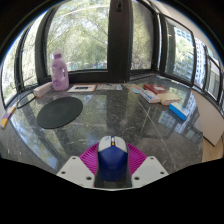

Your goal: Arrange mouse

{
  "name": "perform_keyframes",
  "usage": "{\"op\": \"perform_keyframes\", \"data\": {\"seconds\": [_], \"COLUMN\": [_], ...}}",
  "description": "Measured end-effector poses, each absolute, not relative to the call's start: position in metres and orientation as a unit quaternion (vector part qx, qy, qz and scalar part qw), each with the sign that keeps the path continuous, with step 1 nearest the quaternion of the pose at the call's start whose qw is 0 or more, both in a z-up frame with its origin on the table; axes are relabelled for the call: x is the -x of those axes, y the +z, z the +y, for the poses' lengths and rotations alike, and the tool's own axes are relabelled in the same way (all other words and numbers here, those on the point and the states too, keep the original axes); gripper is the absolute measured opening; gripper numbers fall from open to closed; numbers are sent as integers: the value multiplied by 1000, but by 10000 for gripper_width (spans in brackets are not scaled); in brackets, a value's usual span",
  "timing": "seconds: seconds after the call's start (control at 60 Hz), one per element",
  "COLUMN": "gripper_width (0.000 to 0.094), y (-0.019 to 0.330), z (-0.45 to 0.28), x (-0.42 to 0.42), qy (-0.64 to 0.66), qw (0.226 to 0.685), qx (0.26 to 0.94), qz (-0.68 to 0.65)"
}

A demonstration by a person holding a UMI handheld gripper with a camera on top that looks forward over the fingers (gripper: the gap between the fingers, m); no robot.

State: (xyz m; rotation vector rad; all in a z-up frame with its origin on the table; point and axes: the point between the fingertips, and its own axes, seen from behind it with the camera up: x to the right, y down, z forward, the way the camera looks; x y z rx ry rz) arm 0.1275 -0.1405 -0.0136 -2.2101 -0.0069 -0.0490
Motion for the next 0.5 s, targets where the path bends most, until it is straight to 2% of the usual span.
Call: {"op": "perform_keyframes", "data": {"seconds": [0.117,0.217,0.317,0.5], "gripper_width": [352,352,352,351], "y": [-10,15,68,207], "z": [-142,-138,-124,-69], "x": [-130,-143,-161,-164], "qy": [-35,-67,-106,-138], "qw": [443,454,485,577], "qx": [895,887,863,795], "qz": [26,57,91,127]}}
